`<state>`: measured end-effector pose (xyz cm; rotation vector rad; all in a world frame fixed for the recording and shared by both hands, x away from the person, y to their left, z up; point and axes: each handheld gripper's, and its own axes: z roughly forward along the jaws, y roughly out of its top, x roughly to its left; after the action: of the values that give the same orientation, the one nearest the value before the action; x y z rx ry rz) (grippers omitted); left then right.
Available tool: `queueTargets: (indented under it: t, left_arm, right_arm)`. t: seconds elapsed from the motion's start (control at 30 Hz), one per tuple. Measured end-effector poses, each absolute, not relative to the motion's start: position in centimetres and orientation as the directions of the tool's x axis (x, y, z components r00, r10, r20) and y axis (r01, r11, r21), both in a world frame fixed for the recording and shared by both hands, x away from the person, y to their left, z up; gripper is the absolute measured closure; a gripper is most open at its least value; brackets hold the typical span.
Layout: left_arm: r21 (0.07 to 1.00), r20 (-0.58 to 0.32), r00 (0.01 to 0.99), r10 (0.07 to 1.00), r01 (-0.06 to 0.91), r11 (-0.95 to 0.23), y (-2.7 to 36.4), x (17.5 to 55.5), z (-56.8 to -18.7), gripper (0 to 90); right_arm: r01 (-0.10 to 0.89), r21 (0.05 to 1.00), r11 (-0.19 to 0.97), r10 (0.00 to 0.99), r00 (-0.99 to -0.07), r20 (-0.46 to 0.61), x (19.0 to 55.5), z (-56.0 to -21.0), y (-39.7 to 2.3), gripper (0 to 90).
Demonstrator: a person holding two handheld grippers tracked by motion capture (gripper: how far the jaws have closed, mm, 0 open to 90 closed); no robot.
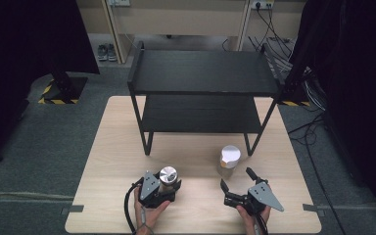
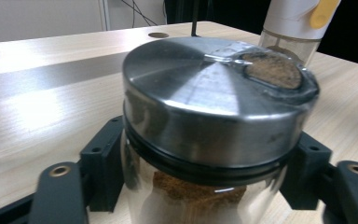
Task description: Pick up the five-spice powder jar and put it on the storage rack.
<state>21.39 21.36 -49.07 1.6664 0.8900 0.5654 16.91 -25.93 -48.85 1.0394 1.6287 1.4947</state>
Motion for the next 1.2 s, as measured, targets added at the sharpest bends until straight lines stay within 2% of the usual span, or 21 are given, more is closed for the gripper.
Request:
queueTargets:
  t: [0.57, 1.2]
  left_arm:
    - [0.963, -0.017, 0.598, 0.801, 0.225, -0.147, 20.8, 20.9, -49.1, 30.8]
    - [0.969, -0.078, 0.627, 0.775, 0.232, -0.09, 22.4, 21.6, -48.1, 30.8]
  right_arm:
    - [0.109, 0.994, 0.02, 0.894, -0.447, 0.03, 17.0, -48.9, -26.0, 0.5]
    - [0.106, 0.994, 0.017, 0.895, -0.445, 0.032, 16.9, -48.9, -26.1, 0.5]
